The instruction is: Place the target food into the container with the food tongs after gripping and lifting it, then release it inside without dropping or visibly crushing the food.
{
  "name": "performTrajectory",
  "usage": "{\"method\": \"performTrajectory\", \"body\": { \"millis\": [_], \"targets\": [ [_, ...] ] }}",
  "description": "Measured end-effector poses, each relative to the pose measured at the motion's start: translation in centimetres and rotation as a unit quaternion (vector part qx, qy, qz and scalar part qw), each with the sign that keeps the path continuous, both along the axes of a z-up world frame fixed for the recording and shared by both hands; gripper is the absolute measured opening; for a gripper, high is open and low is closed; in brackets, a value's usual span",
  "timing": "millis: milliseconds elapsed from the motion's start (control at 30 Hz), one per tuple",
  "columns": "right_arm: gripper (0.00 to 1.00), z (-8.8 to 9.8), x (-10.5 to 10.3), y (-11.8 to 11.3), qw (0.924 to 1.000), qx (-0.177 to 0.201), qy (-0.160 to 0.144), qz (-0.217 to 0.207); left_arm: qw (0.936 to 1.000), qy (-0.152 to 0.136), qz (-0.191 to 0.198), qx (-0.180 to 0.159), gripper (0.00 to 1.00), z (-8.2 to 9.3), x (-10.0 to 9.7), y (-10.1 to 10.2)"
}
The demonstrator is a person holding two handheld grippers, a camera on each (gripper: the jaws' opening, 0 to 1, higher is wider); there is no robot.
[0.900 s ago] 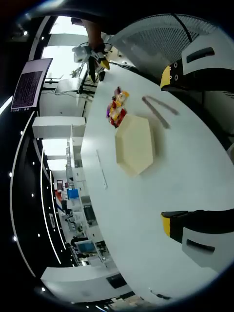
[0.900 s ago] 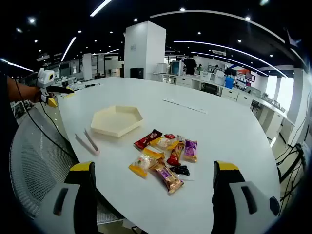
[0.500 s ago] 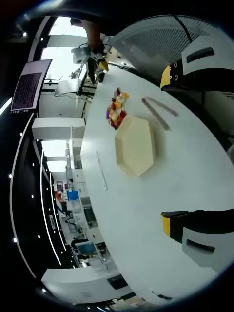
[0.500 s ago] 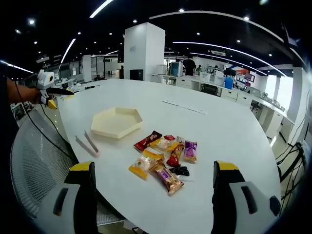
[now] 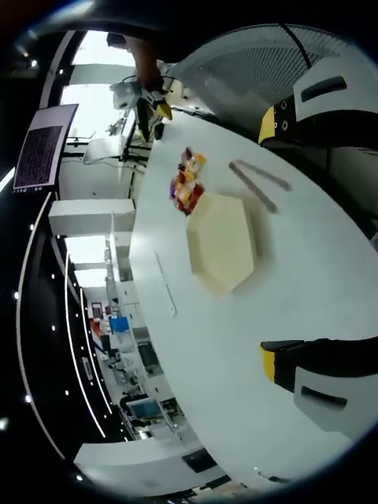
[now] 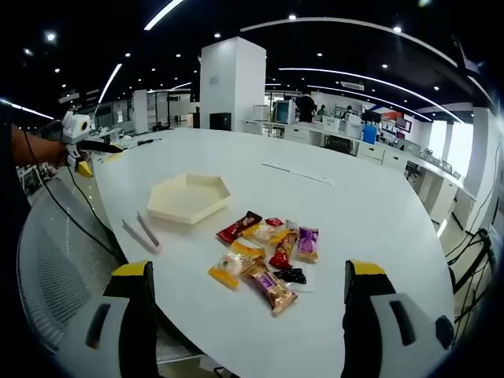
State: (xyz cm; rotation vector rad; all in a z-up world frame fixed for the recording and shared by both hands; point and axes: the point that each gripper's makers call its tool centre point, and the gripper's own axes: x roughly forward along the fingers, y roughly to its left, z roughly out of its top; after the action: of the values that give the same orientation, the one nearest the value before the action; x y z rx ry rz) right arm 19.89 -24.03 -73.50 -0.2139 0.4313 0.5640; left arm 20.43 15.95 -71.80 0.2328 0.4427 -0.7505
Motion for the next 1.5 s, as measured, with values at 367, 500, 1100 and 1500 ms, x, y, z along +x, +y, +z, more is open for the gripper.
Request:
{"method": "performTrajectory", "body": {
  "millis": [367, 500, 1100, 1500],
  "targets": [
    [1.0, 0.0, 0.0, 0.2, 1.0, -0.002, 0.002, 0.005, 0.9977, 0.014, -0.061, 0.026, 0.96, -1.2, 0.1, -2.0],
    [1.0, 0.1, 0.0, 0.3, 1.0, -0.001, 0.002, 0.006, 0.9964, 0.023, -0.076, 0.031, 0.94, -1.6, 0.3, -2.5],
    [1.0, 0.1, 0.2, 0.7, 0.9999, -0.007, 0.0, 0.015, 0.969, 0.069, -0.206, 0.117, 0.77, -7.9, -0.5, -6.4],
    [1.0, 0.0, 0.3, 0.4, 1.0, -0.005, -0.001, 0.008, 0.9477, 0.104, -0.268, 0.139, 0.56, -11.2, -1.1, -8.9]
  ]
}}
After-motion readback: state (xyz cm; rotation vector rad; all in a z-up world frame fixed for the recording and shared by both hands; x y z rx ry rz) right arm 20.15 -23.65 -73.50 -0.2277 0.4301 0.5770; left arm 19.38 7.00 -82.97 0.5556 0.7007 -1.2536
